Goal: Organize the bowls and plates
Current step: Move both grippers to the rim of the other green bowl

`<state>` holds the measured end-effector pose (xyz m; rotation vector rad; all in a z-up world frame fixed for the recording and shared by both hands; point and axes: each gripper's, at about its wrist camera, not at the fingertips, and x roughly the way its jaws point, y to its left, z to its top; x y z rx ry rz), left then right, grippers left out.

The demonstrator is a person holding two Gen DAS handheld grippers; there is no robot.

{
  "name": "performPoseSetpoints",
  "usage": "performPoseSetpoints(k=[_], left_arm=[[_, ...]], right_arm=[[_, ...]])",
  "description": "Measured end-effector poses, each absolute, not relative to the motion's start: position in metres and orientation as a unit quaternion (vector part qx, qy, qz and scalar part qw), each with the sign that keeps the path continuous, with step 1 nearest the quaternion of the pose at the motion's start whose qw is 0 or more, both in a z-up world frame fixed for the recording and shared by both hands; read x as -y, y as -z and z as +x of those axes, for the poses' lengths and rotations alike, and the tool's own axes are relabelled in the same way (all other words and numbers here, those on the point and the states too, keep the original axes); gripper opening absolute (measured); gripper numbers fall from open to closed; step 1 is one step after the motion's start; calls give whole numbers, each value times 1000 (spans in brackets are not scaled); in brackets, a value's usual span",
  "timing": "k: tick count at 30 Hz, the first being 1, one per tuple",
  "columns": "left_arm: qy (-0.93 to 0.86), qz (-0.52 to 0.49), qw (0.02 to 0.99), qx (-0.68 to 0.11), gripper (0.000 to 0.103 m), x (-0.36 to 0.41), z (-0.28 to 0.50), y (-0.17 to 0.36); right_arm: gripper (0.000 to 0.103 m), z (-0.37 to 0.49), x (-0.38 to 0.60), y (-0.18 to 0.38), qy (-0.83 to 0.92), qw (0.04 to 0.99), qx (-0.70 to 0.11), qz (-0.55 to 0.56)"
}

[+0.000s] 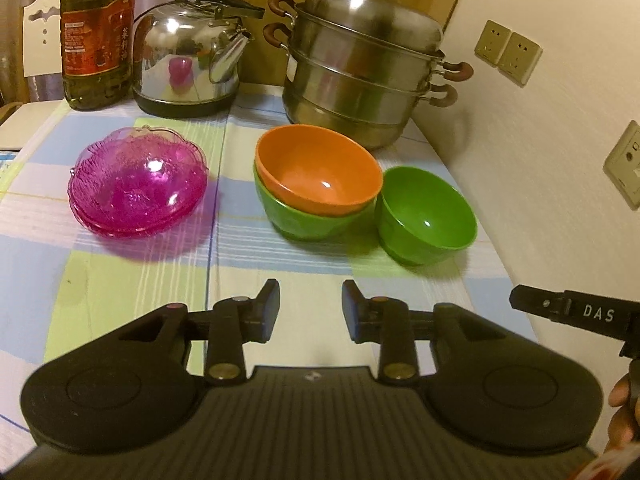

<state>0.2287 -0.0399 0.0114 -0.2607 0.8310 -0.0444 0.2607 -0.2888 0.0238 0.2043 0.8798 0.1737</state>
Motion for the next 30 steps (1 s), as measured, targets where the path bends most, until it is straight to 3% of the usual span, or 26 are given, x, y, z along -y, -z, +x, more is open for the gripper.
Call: performPoseSetpoints(k=[30], left_arm=[[49,-161,893,-417,30,96,274,10]], right_arm=[[28,296,345,-2,-45,892,-428,137]])
